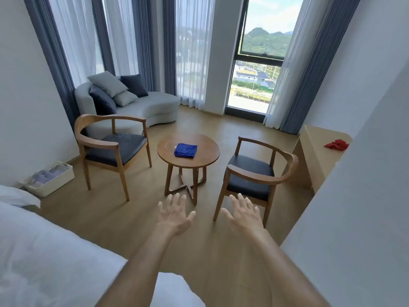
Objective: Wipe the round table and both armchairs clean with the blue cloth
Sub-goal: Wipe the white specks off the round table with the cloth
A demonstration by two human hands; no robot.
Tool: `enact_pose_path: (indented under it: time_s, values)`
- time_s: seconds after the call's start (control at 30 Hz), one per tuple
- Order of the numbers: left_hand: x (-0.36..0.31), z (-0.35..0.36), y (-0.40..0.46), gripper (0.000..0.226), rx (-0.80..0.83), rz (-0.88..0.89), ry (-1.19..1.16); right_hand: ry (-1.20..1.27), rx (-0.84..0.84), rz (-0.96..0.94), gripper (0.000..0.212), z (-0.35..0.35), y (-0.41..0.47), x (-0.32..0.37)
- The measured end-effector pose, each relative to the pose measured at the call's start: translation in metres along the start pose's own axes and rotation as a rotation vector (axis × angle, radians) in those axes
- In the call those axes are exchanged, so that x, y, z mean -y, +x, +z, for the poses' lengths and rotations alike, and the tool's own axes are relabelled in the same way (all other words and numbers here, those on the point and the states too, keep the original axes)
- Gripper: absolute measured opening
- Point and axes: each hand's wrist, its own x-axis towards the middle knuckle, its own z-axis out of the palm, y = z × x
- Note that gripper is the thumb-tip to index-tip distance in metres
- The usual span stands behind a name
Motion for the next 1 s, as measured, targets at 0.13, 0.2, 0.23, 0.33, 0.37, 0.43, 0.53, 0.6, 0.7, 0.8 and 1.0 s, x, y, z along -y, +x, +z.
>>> enact_pose_path:
  time_s: [0.13, 0.2, 0.23, 0.33, 0.37, 0.43, 0.53, 0.6, 0.7, 0.8, 1.0]
  values:
    - [-0.023, 0.000, 0.051, 0.071, 0.009, -0.055, 0.022, -0.023, 0.018, -0.028, 0.064, -0.004, 0.060, -0.025]
    - [-0.039, -0.002, 0.082, 0.071, 0.003, -0.081, 0.018, -0.028, 0.029, -0.060, 0.064, -0.006, 0.098, -0.038]
    - [-0.047, -0.003, 0.099, 0.071, -0.001, -0.097, 0.014, -0.031, 0.031, -0.073, 0.063, -0.008, 0.117, -0.046]
    - [-0.068, -0.003, 0.145, 0.070, 0.009, -0.139, 0.002, -0.041, 0.047, -0.100, 0.063, -0.014, 0.173, -0.070]
    - [-0.074, -0.002, 0.157, 0.070, 0.014, -0.151, -0.001, -0.045, 0.049, -0.108, 0.064, -0.015, 0.189, -0.077]
    - [-0.082, 0.001, 0.178, 0.070, 0.021, -0.169, 0.000, -0.040, 0.057, -0.115, 0.064, -0.017, 0.219, -0.088]
    - [-0.086, -0.001, 0.209, 0.071, 0.037, -0.208, 0.004, -0.034, 0.085, -0.126, 0.064, -0.019, 0.256, -0.093]
    - [-0.083, -0.003, 0.229, 0.071, 0.037, -0.233, -0.005, -0.031, 0.095, -0.145, 0.064, -0.019, 0.280, -0.089]
    - [-0.071, -0.007, 0.256, 0.070, 0.031, -0.272, -0.011, 0.000, 0.128, -0.200, 0.064, -0.018, 0.315, -0.071]
    - [-0.049, -0.010, 0.289, 0.070, 0.027, -0.324, -0.025, 0.027, 0.148, -0.248, 0.064, -0.015, 0.349, -0.048]
    - [0.006, -0.012, 0.389, 0.071, 0.013, -0.355, -0.046, -0.002, 0.183, -0.269, 0.065, 0.000, 0.450, -0.006]
